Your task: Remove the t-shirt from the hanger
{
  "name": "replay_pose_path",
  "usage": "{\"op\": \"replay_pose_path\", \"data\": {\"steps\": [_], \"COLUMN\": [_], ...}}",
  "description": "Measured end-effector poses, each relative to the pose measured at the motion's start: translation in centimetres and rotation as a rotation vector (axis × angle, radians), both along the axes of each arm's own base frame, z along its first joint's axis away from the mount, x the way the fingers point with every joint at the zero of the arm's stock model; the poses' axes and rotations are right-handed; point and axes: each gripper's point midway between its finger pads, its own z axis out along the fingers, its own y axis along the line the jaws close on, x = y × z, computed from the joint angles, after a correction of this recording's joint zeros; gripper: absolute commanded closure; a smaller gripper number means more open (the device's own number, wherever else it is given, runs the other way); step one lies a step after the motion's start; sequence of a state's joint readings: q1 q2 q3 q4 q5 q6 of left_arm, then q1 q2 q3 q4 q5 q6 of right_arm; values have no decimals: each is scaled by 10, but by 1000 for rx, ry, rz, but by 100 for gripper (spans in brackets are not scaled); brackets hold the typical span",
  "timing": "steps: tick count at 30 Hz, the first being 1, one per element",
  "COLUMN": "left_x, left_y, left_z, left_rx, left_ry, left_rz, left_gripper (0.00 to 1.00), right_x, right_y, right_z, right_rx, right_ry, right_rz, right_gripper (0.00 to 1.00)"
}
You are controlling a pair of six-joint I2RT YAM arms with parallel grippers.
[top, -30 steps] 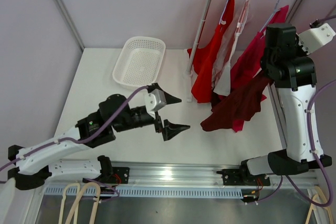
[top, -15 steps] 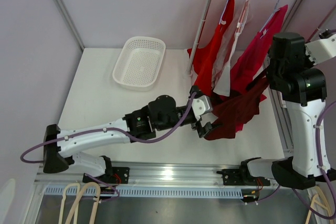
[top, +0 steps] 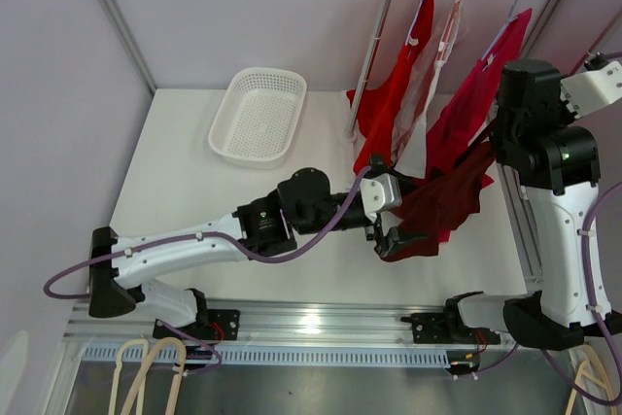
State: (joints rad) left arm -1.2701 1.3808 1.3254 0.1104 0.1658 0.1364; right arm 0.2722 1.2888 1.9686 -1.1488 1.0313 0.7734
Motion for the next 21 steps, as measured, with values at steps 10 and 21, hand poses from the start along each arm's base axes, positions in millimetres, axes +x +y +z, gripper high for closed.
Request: {"op": "replay_pose_path", "data": {"steps": [10, 21], "left_x": [-5, 1], "left_y": [-23, -28], "left_z": [-22, -49], "left_rx": [60, 132], "left_ry": [48, 82], "left_rz": [-37, -4], "left_gripper": [46, 99], "right_x": [9, 10], "right_y": [7, 8], "right_z": [-4, -4], "right_rx": [9, -5], "right_ry": [7, 12], "right_rz": [28, 33], "right_gripper": [100, 100]}}
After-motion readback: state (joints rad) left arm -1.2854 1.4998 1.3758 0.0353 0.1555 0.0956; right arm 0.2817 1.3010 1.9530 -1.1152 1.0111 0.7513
